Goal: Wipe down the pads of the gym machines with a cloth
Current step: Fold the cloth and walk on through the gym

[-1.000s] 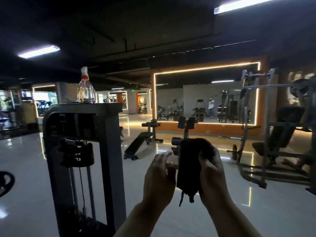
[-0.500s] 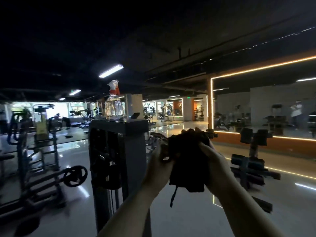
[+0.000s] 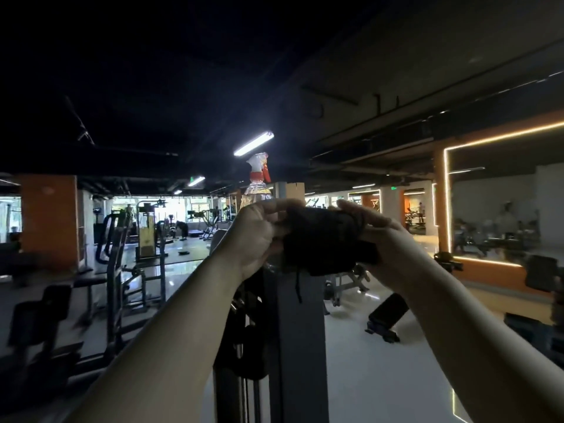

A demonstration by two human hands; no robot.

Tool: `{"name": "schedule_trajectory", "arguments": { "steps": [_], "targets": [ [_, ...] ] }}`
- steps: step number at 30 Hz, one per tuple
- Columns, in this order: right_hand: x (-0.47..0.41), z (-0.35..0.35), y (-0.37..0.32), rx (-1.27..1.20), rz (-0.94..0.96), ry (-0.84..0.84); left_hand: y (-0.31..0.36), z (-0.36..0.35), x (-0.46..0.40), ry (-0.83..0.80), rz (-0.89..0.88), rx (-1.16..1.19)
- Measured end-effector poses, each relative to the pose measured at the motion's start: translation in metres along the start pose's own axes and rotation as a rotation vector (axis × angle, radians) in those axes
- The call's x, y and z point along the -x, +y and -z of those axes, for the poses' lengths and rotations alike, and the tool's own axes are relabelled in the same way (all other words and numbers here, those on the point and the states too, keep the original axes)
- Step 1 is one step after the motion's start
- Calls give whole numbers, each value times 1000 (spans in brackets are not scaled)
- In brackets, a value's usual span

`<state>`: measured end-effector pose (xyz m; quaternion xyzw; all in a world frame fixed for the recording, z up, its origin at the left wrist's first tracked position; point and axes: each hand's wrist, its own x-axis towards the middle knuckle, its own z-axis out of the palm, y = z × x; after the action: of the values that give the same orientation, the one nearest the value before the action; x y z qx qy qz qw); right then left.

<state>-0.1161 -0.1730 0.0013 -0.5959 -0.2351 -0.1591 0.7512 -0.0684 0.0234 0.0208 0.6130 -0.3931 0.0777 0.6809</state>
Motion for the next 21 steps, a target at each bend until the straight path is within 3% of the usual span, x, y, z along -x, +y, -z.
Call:
{"name": "schedule_trajectory", "arguments": {
  "steps": [5,8,10,13,16,18,21],
  "targets": [
    [-64,-16,2,130,-24,-204,-13,38,-47,84,-67,-123],
    [-96,-20,8,283,-48,-61,-27,51,-72,168,-72,-371],
    [-113,-19,16,530,-46,53,-38,55,-81,176,-42,-560],
    [-123,-14,29,845,-100,106,-50,57,-86,134,-22,-790],
    [-123,-14,30,756,-24,184,-45,53,-84,125,-140,-924],
    [-120,-19,31,750,11,215,-42,47,-78,77,-169,-869],
    [-117,-23,40,929,-81,38,-42,39,-67,-76,-88,-863]
  ]
}}
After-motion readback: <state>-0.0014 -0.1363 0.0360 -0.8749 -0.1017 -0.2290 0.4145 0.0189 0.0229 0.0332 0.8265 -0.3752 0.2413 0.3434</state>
